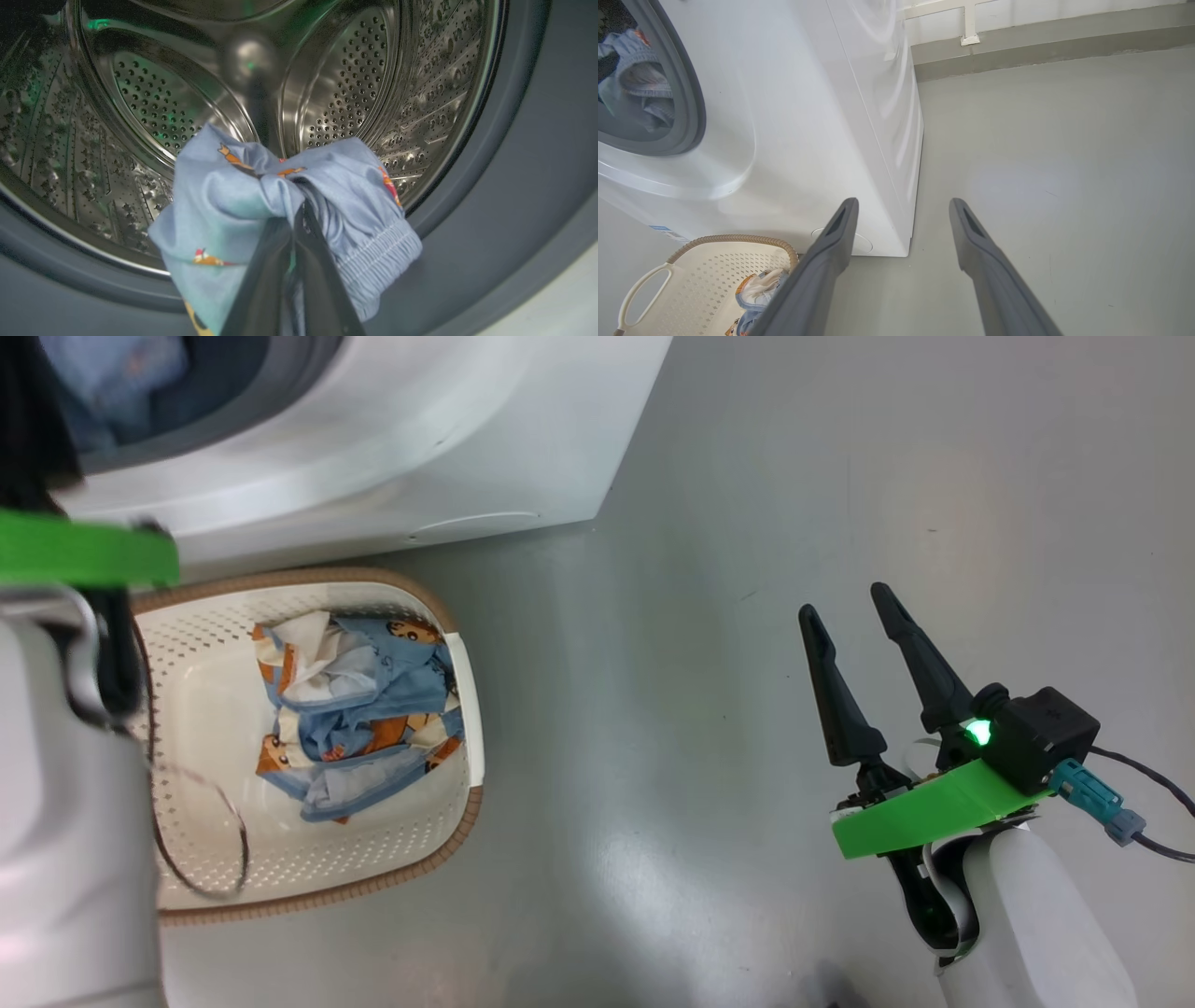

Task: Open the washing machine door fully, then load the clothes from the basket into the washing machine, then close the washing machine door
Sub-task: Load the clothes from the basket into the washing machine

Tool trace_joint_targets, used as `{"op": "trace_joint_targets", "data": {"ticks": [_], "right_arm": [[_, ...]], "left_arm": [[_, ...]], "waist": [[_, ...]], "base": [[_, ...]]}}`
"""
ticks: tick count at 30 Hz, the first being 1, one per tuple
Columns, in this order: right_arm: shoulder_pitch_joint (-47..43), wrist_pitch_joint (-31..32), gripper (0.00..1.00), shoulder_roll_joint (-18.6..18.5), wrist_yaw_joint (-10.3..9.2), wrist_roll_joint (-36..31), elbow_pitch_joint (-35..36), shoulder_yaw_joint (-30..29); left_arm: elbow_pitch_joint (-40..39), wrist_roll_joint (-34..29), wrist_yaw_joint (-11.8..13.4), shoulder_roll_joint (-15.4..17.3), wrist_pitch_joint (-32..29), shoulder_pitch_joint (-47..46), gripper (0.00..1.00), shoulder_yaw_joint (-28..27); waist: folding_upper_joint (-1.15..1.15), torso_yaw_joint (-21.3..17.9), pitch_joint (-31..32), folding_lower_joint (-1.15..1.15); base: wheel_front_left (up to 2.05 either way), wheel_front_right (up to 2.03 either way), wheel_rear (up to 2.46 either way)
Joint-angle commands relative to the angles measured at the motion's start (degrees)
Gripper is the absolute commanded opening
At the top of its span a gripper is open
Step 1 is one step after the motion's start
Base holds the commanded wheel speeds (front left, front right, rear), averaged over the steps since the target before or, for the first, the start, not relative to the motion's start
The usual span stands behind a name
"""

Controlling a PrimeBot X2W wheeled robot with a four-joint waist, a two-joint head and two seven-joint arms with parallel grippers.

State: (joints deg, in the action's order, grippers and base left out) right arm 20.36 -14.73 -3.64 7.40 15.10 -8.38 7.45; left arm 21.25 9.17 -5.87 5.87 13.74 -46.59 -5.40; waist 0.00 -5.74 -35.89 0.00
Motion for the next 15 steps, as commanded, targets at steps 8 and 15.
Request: {"op": "trace_joint_targets", "data": {"ticks": [8, 15], "right_arm": [[-1.0, -0.3, 1.0, 0.6, 0.09, 1.6, 1.3, 1.5], [-0.6, -0.3, 1.0, 0.6, 0.09, 1.9, 1.8, 1.2]], "left_arm": [[4.2, 0.8, -0.7, 5.1, -3.8, -11.0, 0.0, -0.3], [9.8, 1.9, -1.1, 7.5, -5.8, -19.0, 0.0, 0.5]], "waist": [[0.0, -1.3, -1.9, 0.0], [0.0, -2.0, -4.9, 0.0]], "base": [[0.0, 0.0, 0.0], [0.0, 0.0, 0.0]]}}
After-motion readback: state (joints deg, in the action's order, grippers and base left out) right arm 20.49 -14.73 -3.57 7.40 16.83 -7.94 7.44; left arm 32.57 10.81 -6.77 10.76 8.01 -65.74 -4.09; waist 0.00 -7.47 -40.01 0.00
